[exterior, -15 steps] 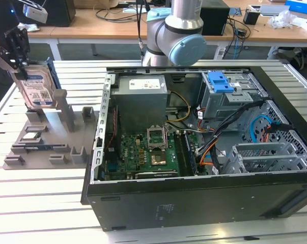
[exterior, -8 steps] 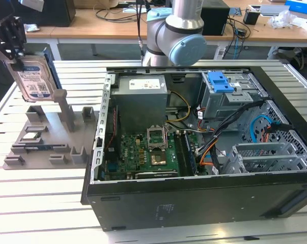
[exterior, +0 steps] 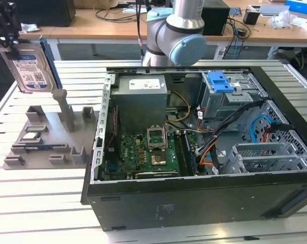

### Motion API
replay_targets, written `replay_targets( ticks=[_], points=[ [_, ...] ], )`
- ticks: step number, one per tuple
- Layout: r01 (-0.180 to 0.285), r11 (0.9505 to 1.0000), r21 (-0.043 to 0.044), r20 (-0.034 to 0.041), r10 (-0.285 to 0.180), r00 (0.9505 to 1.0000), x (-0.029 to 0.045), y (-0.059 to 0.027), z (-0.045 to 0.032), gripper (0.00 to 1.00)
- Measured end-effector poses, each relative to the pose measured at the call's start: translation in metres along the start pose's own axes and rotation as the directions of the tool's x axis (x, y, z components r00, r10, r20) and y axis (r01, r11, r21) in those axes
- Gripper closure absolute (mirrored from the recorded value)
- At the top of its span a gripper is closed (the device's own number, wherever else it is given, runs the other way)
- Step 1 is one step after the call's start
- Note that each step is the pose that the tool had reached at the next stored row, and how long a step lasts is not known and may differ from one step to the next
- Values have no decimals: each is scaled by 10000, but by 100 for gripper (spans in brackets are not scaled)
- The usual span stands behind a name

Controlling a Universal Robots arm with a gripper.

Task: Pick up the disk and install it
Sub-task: 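Pick up the disk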

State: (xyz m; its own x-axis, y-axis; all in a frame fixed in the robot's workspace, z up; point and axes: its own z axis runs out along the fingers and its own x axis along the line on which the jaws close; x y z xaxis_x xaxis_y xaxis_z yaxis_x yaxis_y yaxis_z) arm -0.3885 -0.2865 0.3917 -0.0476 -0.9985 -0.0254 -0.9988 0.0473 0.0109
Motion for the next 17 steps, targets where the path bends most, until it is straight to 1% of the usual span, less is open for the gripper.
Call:
replay_targets(
  ticks=[1, 3, 5, 17],
  points=[
    [0, 10000, 0, 0, 0, 10000, -2, 1, -59, 63],
    [0, 10000, 1, 0, 0, 10000, -3, 1, -108, 63],
    [0, 10000, 0, 0, 0, 10000, -4, 2, -175, 63],
    [0, 10000, 0, 0, 0, 10000, -9, 4, -334, 63]
  ],
)
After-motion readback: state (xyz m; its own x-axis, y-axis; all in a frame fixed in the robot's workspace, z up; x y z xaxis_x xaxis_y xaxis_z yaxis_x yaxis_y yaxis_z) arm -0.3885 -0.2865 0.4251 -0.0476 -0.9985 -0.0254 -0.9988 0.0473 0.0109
